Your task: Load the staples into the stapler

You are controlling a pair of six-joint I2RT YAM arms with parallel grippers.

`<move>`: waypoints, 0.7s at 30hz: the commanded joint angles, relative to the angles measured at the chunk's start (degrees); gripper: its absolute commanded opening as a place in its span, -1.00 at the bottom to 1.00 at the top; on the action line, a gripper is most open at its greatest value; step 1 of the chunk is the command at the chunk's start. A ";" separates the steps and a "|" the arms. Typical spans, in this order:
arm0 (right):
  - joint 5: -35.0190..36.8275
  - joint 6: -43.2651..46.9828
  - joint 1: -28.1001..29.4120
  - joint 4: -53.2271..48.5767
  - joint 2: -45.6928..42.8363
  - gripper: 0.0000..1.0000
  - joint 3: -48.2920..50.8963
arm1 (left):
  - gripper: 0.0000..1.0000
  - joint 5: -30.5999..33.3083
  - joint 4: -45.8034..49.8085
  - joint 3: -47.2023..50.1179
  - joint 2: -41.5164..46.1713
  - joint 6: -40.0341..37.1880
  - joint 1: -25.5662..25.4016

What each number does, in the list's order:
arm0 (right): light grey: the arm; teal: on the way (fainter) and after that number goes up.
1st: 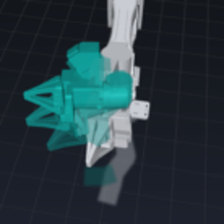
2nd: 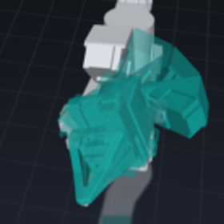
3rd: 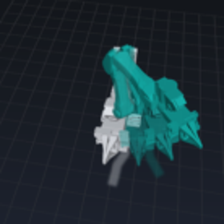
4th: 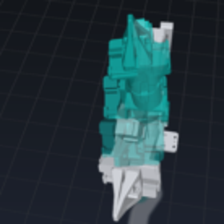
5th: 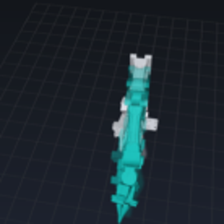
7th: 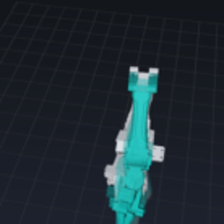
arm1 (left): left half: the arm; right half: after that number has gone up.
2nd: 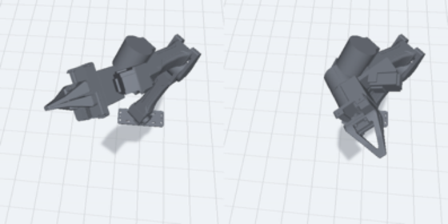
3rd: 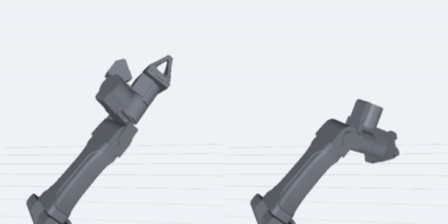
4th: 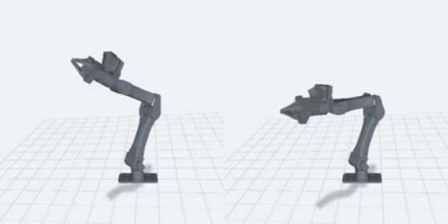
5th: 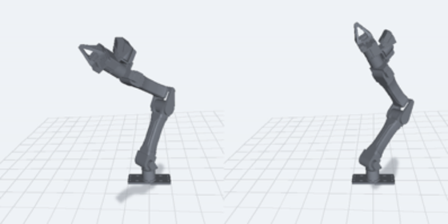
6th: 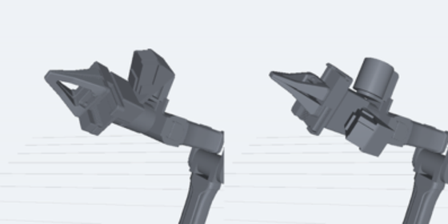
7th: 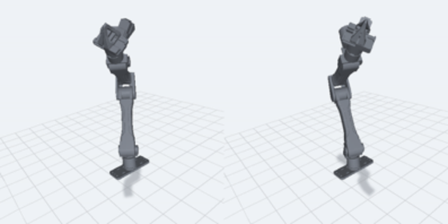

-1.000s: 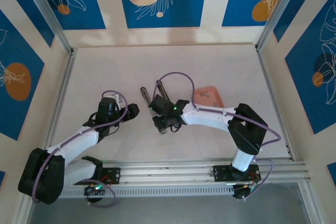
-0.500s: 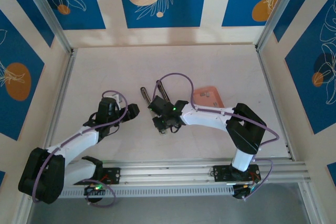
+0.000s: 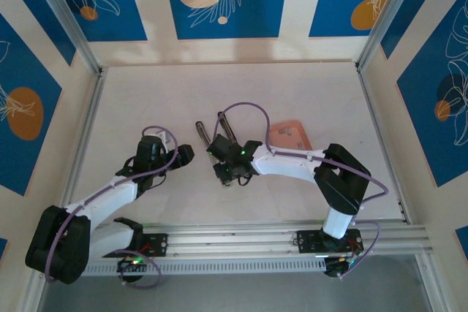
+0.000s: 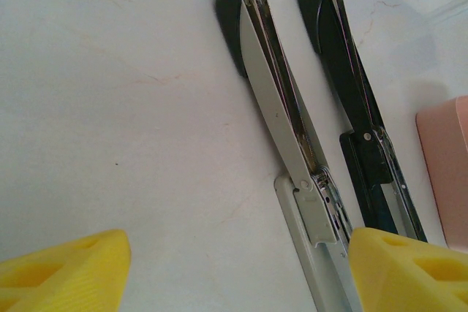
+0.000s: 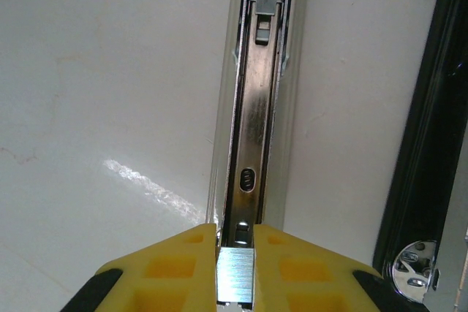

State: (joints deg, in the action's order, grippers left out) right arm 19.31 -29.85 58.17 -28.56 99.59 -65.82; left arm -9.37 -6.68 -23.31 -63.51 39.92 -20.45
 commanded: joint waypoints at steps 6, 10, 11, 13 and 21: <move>0.05 0.32 0.53 0.41 0.95 -0.65 1.31 | 0.56 0.43 -0.97 -1.30 -0.04 -1.28 -0.56; 0.57 0.56 0.71 0.06 0.73 -0.65 1.57 | 0.56 0.49 -0.90 -1.25 0.03 -1.43 -0.56; 0.64 0.64 0.71 0.03 0.66 -0.65 1.66 | 0.56 0.49 -0.95 -1.30 -0.07 -1.43 -0.56; 0.73 0.88 0.80 -0.02 0.41 -0.65 1.83 | 0.56 0.48 -0.96 -1.30 -0.04 -1.42 -0.56; 0.20 0.60 1.23 -0.83 -1.02 -0.60 2.45 | 0.56 0.31 -1.13 -1.33 -0.04 -1.39 -0.56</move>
State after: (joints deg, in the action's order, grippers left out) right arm 19.57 -29.87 58.54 -27.64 99.94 -64.77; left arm -9.37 -6.70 -23.31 -63.51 39.92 -20.45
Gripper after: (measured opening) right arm 0.192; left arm 0.780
